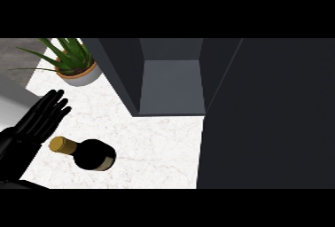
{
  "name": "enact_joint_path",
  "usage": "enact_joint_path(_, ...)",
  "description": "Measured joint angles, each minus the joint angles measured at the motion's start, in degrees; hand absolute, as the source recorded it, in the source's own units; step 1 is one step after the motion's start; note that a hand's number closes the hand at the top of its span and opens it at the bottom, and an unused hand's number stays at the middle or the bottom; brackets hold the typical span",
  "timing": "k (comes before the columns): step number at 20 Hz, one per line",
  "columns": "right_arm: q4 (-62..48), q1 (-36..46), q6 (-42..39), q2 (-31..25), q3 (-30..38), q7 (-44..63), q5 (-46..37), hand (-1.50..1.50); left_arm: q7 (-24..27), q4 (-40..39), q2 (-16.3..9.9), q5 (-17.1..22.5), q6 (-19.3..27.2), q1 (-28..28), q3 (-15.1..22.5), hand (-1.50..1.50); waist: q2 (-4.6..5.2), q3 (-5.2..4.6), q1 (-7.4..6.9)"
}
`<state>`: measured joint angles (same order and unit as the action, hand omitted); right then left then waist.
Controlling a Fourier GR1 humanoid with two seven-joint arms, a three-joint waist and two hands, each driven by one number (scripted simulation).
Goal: Pick up the wine, place it into the cabinet and close the cabinet
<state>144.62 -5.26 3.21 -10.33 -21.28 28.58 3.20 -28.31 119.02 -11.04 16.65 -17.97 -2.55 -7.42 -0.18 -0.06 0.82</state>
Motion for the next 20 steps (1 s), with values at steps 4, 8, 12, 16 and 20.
enact_joint_path(4,0.08,0.01,0.32,-0.11,-0.04,0.10,0.01,-1.50,4.56,-5.73,-1.01,0.02,-3.37,-0.73,-1.92,-1.50,-0.01,-0.01,0.07)
enact_joint_path(8,0.19,-0.14,0.56,-0.34,-0.58,0.45,0.01,-1.50,8.31,-10.68,-0.59,-3.00,-3.87,0.29,-1.94,-1.50,-0.01,0.00,0.24)
enact_joint_path(12,0.25,-0.67,0.58,-0.72,-0.98,0.03,-0.03,-1.50,12.04,-15.59,0.05,-6.35,-3.86,0.99,-1.54,-1.50,0.00,0.01,0.35)
enact_joint_path(16,0.21,-0.62,0.95,-0.74,-1.39,-0.28,-0.11,-1.50,17.49,-21.87,-0.07,-9.13,-4.63,1.51,-1.91,-1.50,0.01,0.00,0.39)
enact_joint_path(20,0.09,0.52,1.28,-0.85,-1.25,0.35,-0.19,-1.50,20.97,-28.75,-0.58,-10.75,-5.20,3.77,-2.48,-1.50,0.06,-0.01,0.36)
